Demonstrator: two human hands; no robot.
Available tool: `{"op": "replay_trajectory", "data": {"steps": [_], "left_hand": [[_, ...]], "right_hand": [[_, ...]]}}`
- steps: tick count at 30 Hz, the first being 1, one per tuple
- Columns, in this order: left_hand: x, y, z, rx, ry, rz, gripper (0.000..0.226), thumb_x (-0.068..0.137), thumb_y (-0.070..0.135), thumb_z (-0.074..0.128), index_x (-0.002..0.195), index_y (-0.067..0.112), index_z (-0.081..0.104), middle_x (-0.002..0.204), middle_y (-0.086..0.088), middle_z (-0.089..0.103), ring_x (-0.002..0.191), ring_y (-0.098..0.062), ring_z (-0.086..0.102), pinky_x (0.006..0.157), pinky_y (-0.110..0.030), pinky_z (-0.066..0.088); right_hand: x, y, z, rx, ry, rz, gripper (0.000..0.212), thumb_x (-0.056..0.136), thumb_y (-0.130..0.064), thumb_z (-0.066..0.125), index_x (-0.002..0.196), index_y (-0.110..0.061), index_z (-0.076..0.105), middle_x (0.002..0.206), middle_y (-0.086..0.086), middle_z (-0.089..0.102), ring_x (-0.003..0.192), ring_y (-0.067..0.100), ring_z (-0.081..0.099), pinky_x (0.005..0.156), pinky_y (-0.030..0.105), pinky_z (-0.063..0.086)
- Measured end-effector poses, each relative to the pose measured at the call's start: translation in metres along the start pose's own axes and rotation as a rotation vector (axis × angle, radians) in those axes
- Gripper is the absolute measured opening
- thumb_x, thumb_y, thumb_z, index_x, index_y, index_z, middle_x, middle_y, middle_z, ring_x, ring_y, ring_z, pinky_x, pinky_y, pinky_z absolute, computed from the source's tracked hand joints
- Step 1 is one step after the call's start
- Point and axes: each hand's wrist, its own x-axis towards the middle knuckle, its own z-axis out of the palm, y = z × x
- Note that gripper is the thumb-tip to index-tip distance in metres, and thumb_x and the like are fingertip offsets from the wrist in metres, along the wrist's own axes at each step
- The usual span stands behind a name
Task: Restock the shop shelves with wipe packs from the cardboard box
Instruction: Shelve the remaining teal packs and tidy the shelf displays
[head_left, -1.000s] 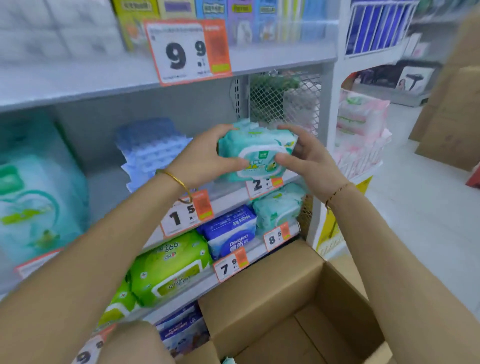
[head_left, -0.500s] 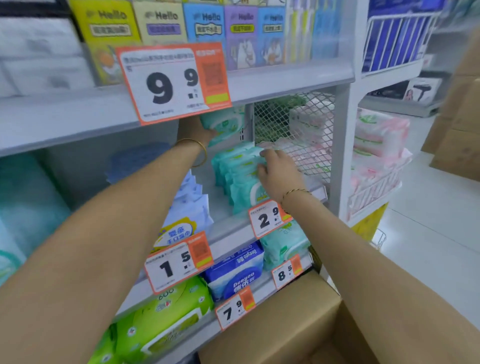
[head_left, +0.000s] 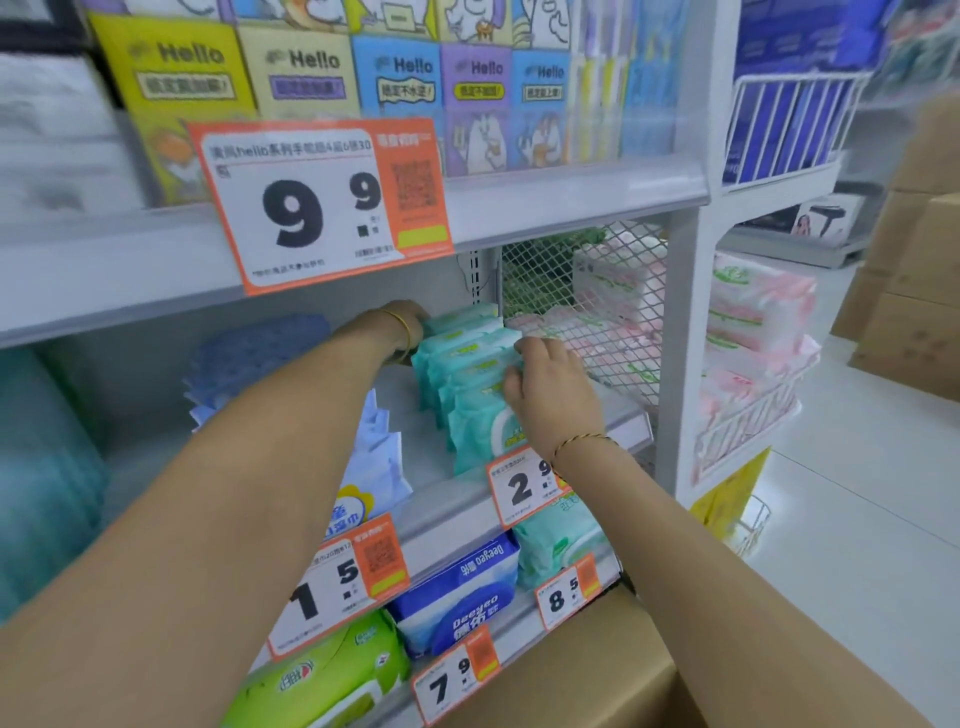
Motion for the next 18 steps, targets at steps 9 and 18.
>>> {"op": "replay_trajectory", "data": {"steps": [9, 18], "left_hand": [[-0.131, 0.015, 0.011, -0.067, 0.381, 0.453, 0.05, 0.083, -0.009, 0.045, 0.131, 0.007, 0.048, 0.133, -0.016, 0.05, 0.121, -0.031, 0.049, 0.104, -0.033, 0.038], [-0.303, -0.093, 0.179, -0.088, -0.125, 0.558, 0.032, 0.086, 0.009, 0.051, 0.114, 0.02, 0.06, 0.11, 0.008, 0.056, 0.107, -0.008, 0.053, 0.094, -0.02, 0.039]], "right_hand": [[-0.055, 0.014, -0.015, 0.236, 0.331, -0.062, 0.037, 0.094, -0.023, 0.046, 0.126, -0.005, 0.05, 0.125, 0.014, 0.053, 0.117, 0.031, 0.047, 0.097, 0.033, 0.033], [-0.237, 0.074, 0.076, 0.239, 0.17, 0.1, 0.033, 0.078, -0.01, 0.045, 0.109, -0.005, 0.057, 0.102, 0.014, 0.058, 0.097, 0.033, 0.054, 0.085, 0.034, 0.039]]}}
